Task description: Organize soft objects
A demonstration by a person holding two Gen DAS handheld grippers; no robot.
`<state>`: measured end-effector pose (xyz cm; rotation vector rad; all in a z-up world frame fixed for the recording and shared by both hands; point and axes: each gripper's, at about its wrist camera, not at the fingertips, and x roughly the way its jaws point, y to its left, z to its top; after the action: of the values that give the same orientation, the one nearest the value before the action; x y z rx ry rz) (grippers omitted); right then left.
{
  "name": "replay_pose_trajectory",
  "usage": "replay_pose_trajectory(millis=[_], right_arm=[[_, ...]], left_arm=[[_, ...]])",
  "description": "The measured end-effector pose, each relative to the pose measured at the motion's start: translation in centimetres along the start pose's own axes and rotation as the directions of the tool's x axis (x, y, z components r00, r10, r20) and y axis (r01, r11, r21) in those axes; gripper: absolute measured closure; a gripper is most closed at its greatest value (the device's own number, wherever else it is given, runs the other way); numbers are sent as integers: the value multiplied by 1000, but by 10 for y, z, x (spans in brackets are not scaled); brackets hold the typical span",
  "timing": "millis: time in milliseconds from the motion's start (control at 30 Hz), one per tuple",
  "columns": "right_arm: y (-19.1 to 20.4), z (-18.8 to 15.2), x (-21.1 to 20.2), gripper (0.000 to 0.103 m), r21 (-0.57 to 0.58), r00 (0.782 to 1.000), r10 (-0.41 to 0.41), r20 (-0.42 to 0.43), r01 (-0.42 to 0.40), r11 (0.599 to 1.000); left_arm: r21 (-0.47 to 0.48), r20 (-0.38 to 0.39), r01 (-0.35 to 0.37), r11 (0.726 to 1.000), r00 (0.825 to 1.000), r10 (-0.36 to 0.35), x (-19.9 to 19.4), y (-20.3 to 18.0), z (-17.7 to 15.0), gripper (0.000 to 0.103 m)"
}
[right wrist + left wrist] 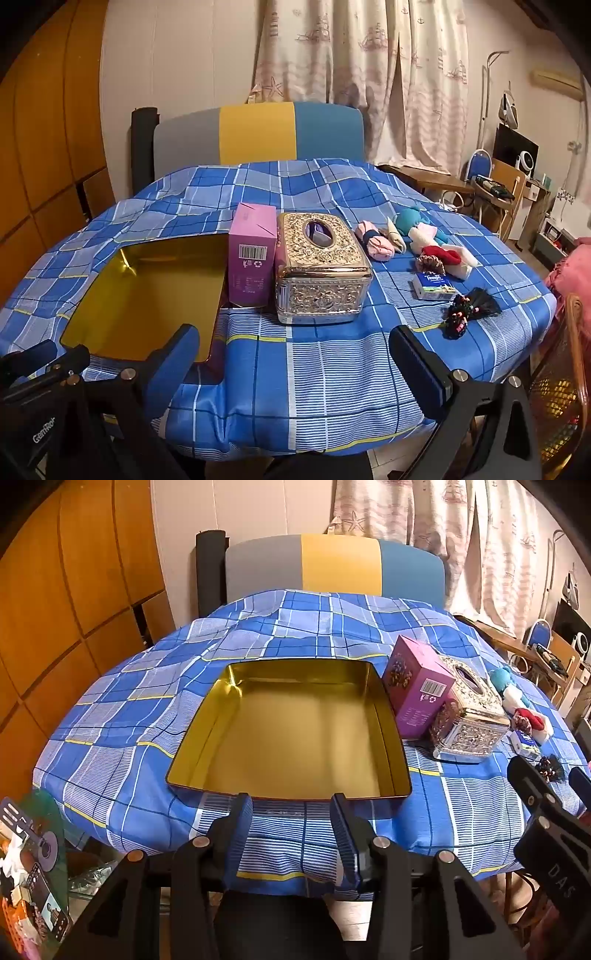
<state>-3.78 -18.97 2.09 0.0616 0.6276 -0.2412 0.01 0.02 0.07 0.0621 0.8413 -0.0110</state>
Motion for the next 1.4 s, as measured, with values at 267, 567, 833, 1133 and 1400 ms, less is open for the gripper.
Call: replay_pose_trajectory(millis=[267, 567, 833, 1133, 1400], right_arm=[[-6, 1, 5, 0, 15, 1000, 16, -22, -16, 1000], [-6, -2, 9, 0, 3, 1000, 1, -31, -1, 1000], [-5, -5, 14, 0, -1, 999, 1, -50, -1, 1000], [-3, -7, 17, 0, -10, 998, -9, -59, 8, 1000], [-3, -7, 18, 0, -13, 998, -7, -61, 6, 1000]], left_arm=[[-12, -4, -25, 1000, 1000, 25, 0, -3, 2, 59], [0, 10, 12, 1000, 1000, -12, -2, -2, -2, 59], [16, 14, 27, 1000, 1000, -27, -3, -6, -2, 59], [24, 8, 26, 999, 1000, -27, -3, -8, -3, 59], [25, 7, 25, 999, 1000, -25, -2, -7, -3, 59]])
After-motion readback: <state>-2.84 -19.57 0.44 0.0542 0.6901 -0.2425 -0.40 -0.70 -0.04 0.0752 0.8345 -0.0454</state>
